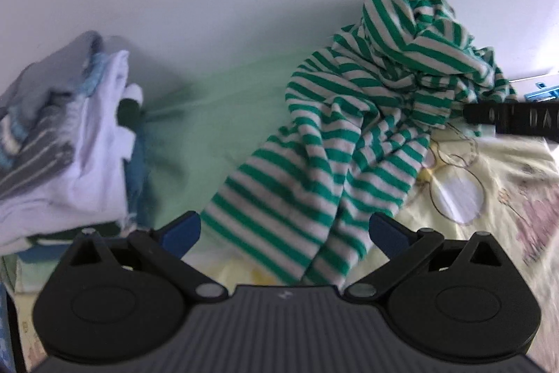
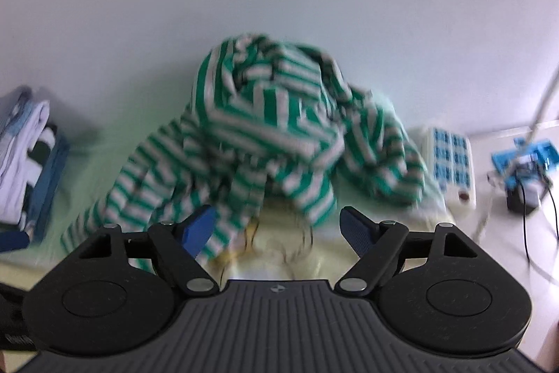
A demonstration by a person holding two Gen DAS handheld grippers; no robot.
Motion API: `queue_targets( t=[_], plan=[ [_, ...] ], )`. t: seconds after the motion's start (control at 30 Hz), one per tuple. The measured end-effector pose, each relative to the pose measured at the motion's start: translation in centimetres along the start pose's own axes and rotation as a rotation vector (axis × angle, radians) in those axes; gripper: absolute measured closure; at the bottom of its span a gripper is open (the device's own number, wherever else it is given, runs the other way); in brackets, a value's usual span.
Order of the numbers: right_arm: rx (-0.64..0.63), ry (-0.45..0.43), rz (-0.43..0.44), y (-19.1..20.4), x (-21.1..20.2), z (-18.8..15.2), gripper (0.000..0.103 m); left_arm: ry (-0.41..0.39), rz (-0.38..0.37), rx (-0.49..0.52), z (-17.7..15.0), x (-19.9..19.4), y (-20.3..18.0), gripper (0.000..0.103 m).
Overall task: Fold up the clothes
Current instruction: 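Close the right gripper on the striped shirt's bunched fabric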
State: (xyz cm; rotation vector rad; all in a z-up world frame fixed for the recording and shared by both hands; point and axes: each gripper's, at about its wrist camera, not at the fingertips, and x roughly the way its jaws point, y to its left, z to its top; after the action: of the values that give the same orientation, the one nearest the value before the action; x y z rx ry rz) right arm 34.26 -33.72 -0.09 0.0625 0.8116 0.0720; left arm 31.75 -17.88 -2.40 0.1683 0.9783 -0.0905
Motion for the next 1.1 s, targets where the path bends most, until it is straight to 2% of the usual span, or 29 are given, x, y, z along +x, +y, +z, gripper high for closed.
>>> queue_targets(
  t=[0.13, 0.37, 0.63, 0.87, 0.9, 1.0, 1.1],
  plan=[
    [-0.053, -0.013, 0.007, 0.6, 2.1, 1.3, 0.024, 0.043, -0.019, -0.055, 0.8, 2.8, -0.5, 0.001],
    [-0.004, -0.056, -0.018, 0.1, 4.3, 2.2, 0.025, 0.032, 0.003, -0.098, 1.2, 5.6, -0.6, 0.001],
    [0.022, -0.072, -0.014, 0.1, 5.1, 1.8, 0.025, -0.002, 0.01, -0.115, 1.2, 5.8, -0.2, 0.001],
    [-0.013, -0.068, -0.042, 0.8, 6.1, 2.1, 0.026, -0.019, 0.033, -0.08, 0.9, 6.0, -0.6, 0.001],
    [-0.022, -0.066, -0.046, 0.9, 6.3, 2.1, 0.029, -0.018, 0.033, -0.081, 1.0, 6.1, -0.6, 0.001],
    [-0.041, -0.055, -0.052, 1.1, 6.8, 1.9, 0.052, -0.016, 0.039, -0.079, 1.0, 6.0, -0.7, 0.001],
    [-0.016, -0.068, -0.05, 1.0, 6.3, 1.7, 0.06, -0.022, 0.035, -0.074, 0.8, 5.7, -0.9, 0.002]
  ],
)
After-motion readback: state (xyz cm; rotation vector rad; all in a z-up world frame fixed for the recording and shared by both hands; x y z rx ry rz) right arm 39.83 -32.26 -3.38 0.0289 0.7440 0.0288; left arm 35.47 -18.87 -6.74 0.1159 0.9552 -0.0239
